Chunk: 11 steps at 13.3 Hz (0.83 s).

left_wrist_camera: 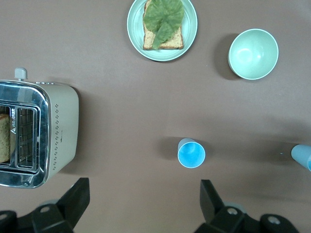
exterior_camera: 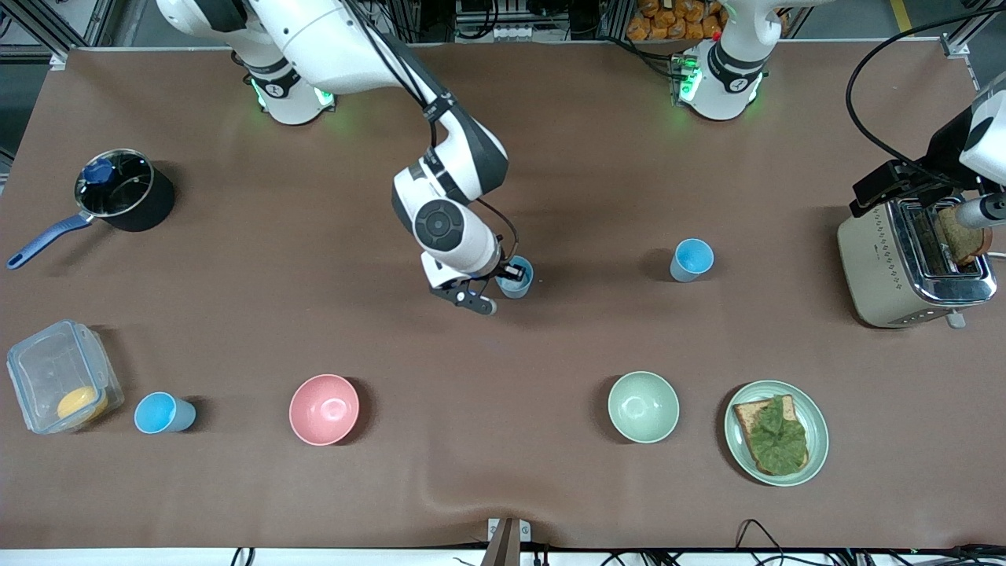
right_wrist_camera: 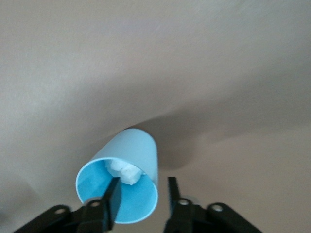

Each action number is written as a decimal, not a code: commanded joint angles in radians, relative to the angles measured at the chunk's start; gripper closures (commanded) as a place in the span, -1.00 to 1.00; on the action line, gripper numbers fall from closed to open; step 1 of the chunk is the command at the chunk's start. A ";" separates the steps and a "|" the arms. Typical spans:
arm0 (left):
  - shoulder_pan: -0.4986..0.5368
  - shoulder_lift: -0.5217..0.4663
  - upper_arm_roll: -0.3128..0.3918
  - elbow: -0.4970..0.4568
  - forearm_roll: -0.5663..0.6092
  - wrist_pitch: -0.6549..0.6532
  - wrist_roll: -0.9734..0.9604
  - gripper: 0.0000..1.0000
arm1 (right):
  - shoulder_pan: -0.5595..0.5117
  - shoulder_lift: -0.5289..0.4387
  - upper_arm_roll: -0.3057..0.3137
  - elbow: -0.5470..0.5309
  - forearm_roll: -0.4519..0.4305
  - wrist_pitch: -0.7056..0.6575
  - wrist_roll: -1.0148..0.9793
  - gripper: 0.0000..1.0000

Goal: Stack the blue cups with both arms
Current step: 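Open the right gripper and set the blue cup down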

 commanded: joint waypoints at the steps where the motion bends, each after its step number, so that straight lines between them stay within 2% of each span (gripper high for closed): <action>1: 0.004 -0.005 -0.005 0.010 0.025 -0.019 -0.005 -1.00 | -0.123 -0.021 0.005 0.126 0.015 -0.258 -0.120 -1.00; 2: 0.003 -0.005 -0.005 0.010 0.025 -0.019 -0.005 -1.00 | -0.168 -0.039 0.003 0.134 0.011 -0.341 -0.169 -1.00; 4: 0.003 -0.003 -0.005 0.010 0.025 -0.019 -0.005 -1.00 | -0.287 -0.116 0.001 0.125 -0.018 -0.411 -0.273 -1.00; 5: 0.003 -0.005 -0.005 0.010 0.025 -0.019 -0.005 -1.00 | -0.336 -0.140 0.000 0.125 -0.053 -0.472 -0.333 -1.00; 7: 0.003 -0.005 -0.005 0.010 0.025 -0.019 -0.005 -1.00 | -0.422 -0.186 0.001 0.120 -0.182 -0.546 -0.458 -1.00; 11: 0.004 -0.005 -0.005 0.009 0.025 -0.019 -0.005 -1.00 | -0.567 -0.268 0.001 0.108 -0.312 -0.621 -0.695 -1.00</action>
